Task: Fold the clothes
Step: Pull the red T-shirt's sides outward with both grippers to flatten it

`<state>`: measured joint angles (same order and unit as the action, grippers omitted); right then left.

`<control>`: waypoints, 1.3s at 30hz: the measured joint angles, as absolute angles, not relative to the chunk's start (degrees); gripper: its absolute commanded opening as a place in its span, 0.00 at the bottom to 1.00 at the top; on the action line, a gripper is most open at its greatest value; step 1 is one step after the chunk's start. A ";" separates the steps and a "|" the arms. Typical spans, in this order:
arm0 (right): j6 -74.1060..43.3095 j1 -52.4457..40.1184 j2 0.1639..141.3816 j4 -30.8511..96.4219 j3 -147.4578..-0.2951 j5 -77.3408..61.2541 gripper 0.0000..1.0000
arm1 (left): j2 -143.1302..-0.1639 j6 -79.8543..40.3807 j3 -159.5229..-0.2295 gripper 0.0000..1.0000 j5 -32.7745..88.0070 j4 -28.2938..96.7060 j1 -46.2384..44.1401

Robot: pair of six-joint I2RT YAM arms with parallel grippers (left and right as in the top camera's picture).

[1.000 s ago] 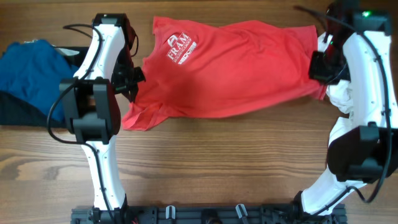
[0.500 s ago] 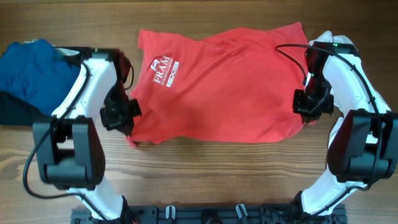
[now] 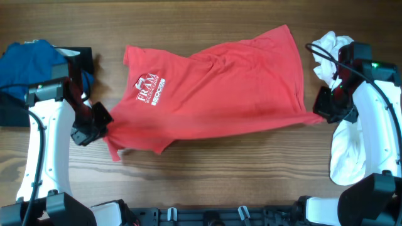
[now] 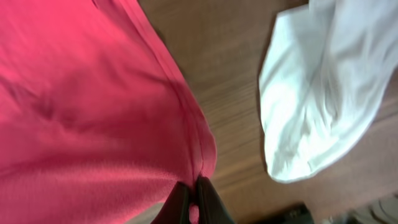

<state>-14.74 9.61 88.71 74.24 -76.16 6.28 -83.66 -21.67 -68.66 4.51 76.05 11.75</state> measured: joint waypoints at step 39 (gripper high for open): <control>-7.81 9.32 101.65 43.90 -76.09 1.08 0.50 | -99.70 -21.71 -68.60 0.55 11.75 43.99 8.36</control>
